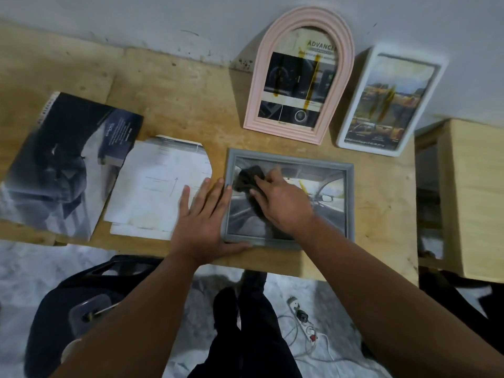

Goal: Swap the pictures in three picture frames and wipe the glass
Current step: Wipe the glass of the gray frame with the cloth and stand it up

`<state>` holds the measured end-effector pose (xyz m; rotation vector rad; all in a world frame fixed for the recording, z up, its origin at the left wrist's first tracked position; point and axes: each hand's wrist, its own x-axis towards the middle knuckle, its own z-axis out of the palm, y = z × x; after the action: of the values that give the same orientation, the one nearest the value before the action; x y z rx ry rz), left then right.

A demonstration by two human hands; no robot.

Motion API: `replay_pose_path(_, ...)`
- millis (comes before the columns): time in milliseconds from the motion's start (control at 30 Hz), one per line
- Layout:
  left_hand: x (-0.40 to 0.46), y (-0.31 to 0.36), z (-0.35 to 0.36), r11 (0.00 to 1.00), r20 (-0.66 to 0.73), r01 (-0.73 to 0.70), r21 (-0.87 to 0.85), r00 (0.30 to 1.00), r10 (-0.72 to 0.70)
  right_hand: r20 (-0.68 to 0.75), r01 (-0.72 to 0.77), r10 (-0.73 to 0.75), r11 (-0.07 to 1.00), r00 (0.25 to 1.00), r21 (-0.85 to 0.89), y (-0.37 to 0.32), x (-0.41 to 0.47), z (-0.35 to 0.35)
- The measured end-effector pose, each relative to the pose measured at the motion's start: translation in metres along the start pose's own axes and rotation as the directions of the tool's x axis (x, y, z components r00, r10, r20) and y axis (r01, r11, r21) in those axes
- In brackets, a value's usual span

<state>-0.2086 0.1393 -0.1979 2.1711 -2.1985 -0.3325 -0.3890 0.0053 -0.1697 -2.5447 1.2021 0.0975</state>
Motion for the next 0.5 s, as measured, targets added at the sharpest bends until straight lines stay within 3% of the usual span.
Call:
replay_pose_path(200,-0.001,0.001,0.000,0.999,0.063,0.036,0.005,0.997,-0.036,0.108,0.059,-0.069,0.994,0.992,0.090,-0.008,-0.063,0.012)
replay_pose_path(333,-0.001,0.003,-0.001,1.000,0.048,0.025,0.002,0.999,-0.026,0.246,0.013,-0.101,0.942,0.964,0.336,-0.006,-0.068,-0.007)
replay_pose_path(433,0.000,0.003,-0.001,0.999,0.054,0.029,-0.013,0.998,-0.029,0.048,0.025,-0.053,0.884,0.997,0.467,-0.003,-0.044,-0.026)
replay_pose_path(500,0.001,0.004,-0.001,0.999,0.060,0.033,-0.011,0.998,-0.032,-0.117,0.015,0.039,0.905,0.992,0.425,0.002,-0.019,-0.029)
